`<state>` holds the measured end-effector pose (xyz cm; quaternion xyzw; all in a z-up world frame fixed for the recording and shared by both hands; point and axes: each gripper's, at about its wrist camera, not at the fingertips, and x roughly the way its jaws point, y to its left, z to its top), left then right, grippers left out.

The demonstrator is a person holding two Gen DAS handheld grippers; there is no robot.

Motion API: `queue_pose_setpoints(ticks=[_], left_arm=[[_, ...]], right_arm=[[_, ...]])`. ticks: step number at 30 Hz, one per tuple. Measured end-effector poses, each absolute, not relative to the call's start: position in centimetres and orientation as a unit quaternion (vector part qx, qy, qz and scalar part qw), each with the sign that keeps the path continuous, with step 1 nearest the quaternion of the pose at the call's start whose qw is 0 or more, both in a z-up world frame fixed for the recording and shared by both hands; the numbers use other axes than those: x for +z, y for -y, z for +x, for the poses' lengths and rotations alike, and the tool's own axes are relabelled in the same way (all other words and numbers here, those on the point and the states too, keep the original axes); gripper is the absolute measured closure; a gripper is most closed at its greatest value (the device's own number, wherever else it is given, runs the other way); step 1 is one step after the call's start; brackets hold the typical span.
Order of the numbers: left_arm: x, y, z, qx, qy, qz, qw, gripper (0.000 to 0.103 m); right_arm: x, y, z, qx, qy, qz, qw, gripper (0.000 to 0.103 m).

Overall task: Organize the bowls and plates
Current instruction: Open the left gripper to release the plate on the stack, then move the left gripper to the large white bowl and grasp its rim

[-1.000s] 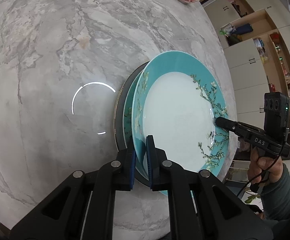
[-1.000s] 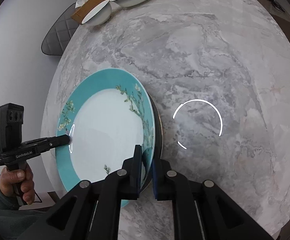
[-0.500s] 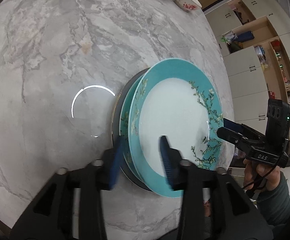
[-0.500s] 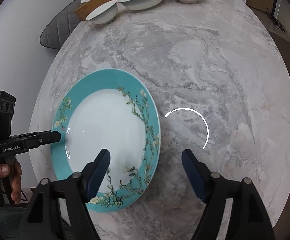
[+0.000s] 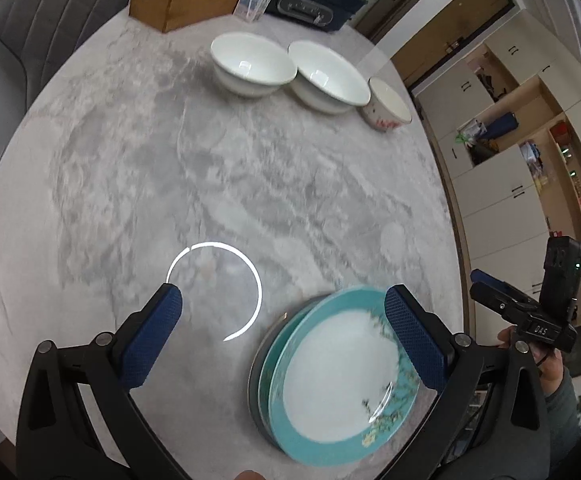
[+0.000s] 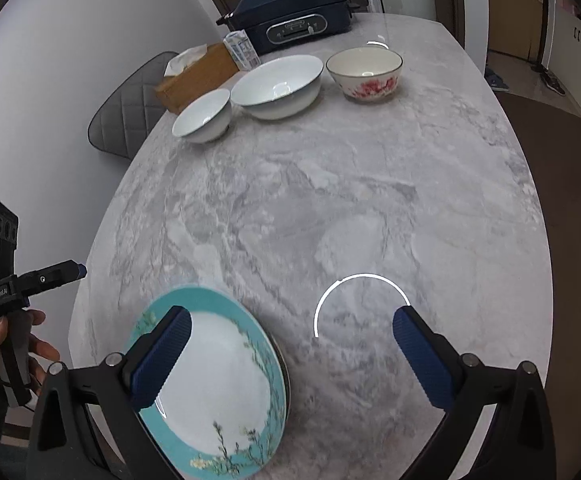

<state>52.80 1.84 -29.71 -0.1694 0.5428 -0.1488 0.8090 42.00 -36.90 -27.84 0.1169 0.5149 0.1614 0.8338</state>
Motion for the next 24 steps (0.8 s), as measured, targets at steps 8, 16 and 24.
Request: queue_pose_setpoints(ticks=[8, 16, 24], left_arm=[[-24.9, 1.1, 68.6, -0.138, -0.535, -0.112, 0.826, 0.0], [-24.4, 5.2, 84.1, -0.12, -0.534, -0.011, 0.837, 0.001], [-30.5, 9.3, 91.0, -0.127, -0.589, 0.033, 0.797, 0.003]], right_arm=[[-25.5, 37.3, 54.8, 0.162, -0.474, 0.196, 0.843, 0.0], [-28.9, 35.6, 65.2, 0.14, -0.501, 0.239, 0.82, 0.025], [-32.8, 35.0, 68.7, 0.131, -0.524, 0.293, 0.789, 0.029]])
